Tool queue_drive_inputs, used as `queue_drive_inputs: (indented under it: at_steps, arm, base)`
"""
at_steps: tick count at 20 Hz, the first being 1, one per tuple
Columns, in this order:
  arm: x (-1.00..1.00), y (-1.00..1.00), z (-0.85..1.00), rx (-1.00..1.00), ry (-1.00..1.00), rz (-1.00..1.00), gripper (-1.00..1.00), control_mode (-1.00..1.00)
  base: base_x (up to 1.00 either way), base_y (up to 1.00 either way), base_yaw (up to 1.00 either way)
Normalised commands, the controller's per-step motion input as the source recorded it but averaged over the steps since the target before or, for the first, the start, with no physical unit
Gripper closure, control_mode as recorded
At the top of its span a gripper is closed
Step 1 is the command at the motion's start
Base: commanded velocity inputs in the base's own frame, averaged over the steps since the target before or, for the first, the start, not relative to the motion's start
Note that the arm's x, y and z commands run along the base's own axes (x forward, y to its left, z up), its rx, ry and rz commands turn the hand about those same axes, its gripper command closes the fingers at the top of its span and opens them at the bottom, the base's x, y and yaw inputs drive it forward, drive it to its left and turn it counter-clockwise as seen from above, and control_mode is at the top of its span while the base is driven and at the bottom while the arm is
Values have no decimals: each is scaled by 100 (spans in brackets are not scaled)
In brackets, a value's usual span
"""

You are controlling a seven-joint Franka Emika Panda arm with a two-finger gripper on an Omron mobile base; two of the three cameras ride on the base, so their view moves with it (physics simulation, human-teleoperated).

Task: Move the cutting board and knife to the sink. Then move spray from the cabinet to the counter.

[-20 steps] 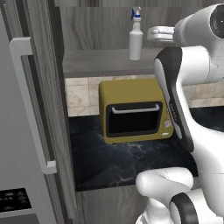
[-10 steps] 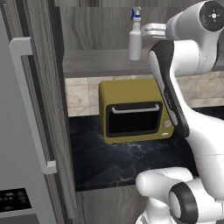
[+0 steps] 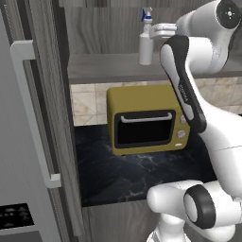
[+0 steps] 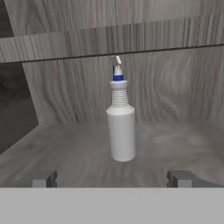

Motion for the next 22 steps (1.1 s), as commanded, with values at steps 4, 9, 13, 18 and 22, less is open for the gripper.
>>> queue_drive_inputs:
  at_steps: [4, 9, 13, 18, 22]
  arm:
    - [24, 0, -4, 0, -3, 5, -100, -100]
    - [25, 0, -1, 0, -6, 0, -100, -100]
    - [22, 0, -3, 0, -7, 0, -100, -100]
    - [27, 0, -1, 0, -1, 0, -100, -100]
    - [22, 0, -3, 0, 0, 0, -100, -100]
  base:
    - [0, 0, 0]
    - [0, 0, 0]
    - [0, 0, 0]
    - [0, 0, 0]
    - [0, 0, 0]
